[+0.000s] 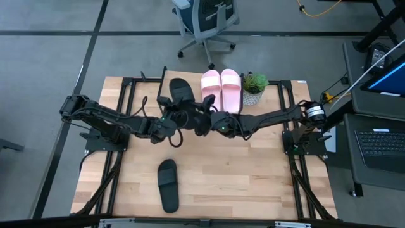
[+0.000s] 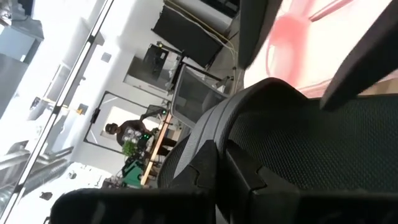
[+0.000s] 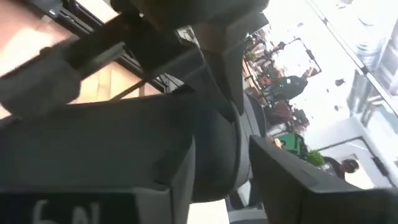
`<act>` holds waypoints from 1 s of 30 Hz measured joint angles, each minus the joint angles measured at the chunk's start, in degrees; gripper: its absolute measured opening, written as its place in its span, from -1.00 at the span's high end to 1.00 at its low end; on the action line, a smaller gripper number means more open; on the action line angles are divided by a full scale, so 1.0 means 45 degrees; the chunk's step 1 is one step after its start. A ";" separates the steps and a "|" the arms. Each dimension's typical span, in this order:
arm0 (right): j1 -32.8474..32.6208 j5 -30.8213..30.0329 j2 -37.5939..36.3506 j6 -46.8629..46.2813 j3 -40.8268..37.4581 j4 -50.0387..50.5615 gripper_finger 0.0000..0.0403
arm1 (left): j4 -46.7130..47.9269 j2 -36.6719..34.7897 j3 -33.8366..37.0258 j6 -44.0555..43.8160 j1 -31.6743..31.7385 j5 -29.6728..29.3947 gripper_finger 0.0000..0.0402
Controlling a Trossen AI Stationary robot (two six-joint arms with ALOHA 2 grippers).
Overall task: Pick and place slides into the shelf
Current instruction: Put the top black slides on the shelf
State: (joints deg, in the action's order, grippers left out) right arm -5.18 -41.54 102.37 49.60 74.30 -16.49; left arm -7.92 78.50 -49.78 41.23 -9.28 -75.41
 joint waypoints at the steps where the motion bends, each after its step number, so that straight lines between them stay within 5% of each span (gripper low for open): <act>1: -0.0089 -0.0339 0.0000 0.0025 0.0000 0.0012 0.20 | 0.0000 0.0000 0.0000 0.0000 -0.0001 0.0031 0.99; 8: -0.0556 -0.1421 -0.0637 -0.1308 0.0002 0.3289 0.22 | -0.0026 -0.0047 0.0000 0.0455 -0.0011 0.0114 0.99; 16: -0.0621 0.1545 -0.2589 -0.6274 0.0000 0.6967 0.60 | -0.0273 -0.0594 -0.0019 0.0571 -0.0022 0.0741 0.99; 30: -0.0633 0.2983 -0.4142 -0.7635 -0.0527 0.7813 0.70 | -0.0396 -0.1637 -0.0019 0.0321 -0.0158 0.2286 0.99</act>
State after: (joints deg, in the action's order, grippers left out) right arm -8.03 -28.12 83.73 15.24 71.93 18.67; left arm -9.71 71.13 -49.87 42.68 -9.99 -65.12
